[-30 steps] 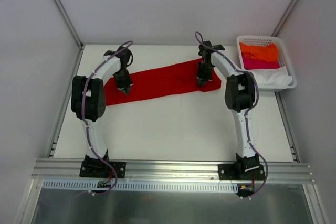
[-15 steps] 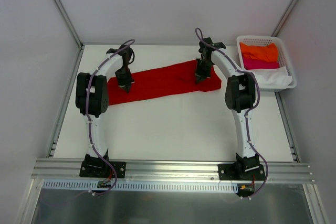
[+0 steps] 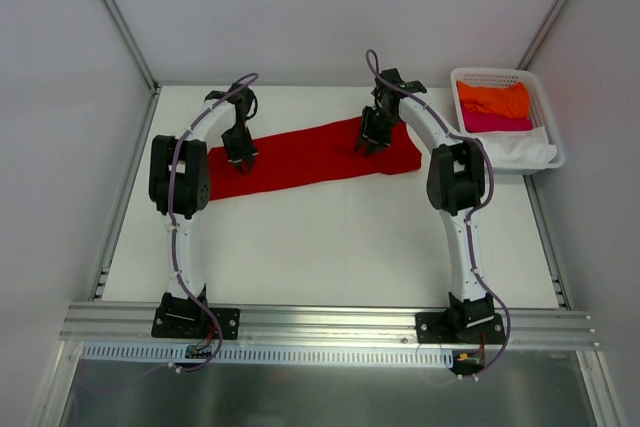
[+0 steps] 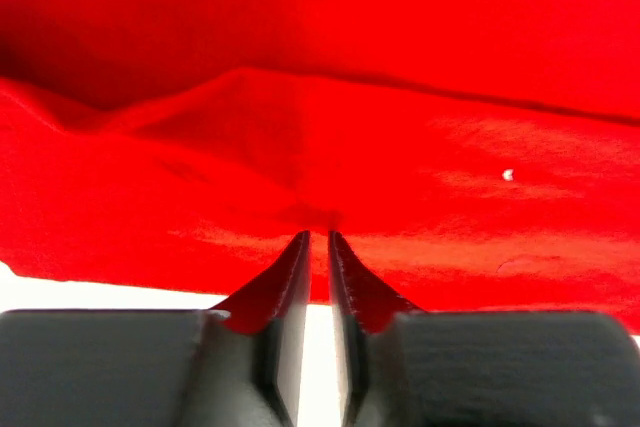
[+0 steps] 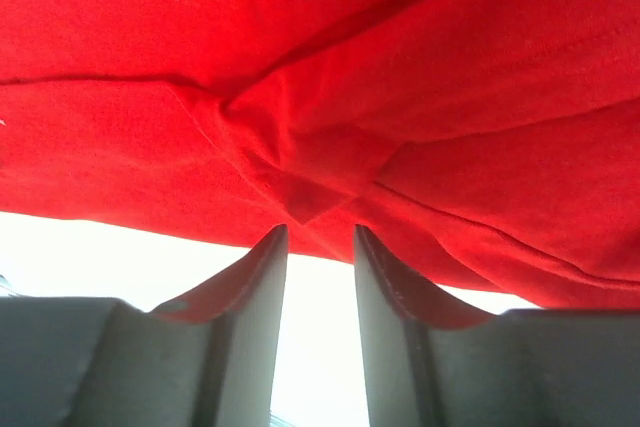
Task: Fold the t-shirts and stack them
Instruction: Fold the other side of the tshirt into a rectangle
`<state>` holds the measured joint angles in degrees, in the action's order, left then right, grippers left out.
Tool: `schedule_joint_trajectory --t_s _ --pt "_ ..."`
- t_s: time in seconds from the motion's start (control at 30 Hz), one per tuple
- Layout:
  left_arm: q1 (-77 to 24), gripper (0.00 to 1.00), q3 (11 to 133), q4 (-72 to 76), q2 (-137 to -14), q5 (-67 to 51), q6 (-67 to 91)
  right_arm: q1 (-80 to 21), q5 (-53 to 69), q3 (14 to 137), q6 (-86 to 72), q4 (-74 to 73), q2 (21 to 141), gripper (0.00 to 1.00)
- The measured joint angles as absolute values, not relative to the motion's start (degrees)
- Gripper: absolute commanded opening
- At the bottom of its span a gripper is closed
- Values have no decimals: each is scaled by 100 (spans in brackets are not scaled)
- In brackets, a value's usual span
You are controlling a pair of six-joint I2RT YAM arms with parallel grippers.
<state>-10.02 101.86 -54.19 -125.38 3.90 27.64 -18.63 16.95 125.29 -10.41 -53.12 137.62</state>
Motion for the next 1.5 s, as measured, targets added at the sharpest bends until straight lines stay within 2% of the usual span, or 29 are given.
schedule_joint_trajectory --t_s 0.07,0.37,0.53,0.73,0.77,0.8,0.83,0.9,1.5 --pt "-1002 20 10241 -5384 -12536 392 2773 -1863 1726 12532 -1035 -5251 13762 40" --pt "-965 21 10241 -5376 -12536 390 2781 -1863 1723 12536 -1033 -5212 13764 40" --pt "-963 20 10241 -5376 -12536 390 2781 -1863 1723 12750 -1063 -5148 13933 30" --pt "-932 20 10232 -5374 -12536 390 2783 -1863 1723 12868 -1155 -4998 14265 28" --pt "-928 20 10224 -5374 -12536 390 2783 -1863 1732 12868 -1166 -4989 14304 24" --pt "-923 20 10215 -5376 -12536 390 2783 -1863 1750 12868 -1179 -4989 14322 13" --pt "-906 20 10204 -5371 -12536 390 2783 -1863 1734 12868 -1166 -4989 14322 6" --pt "-888 20 10182 -5374 -12536 392 2783 -1865 1712 12868 -1177 -4963 14322 0" --pt "-851 16 9843 -5315 -12514 344 2790 -1940 1566 13137 -1555 -4397 14324 1"
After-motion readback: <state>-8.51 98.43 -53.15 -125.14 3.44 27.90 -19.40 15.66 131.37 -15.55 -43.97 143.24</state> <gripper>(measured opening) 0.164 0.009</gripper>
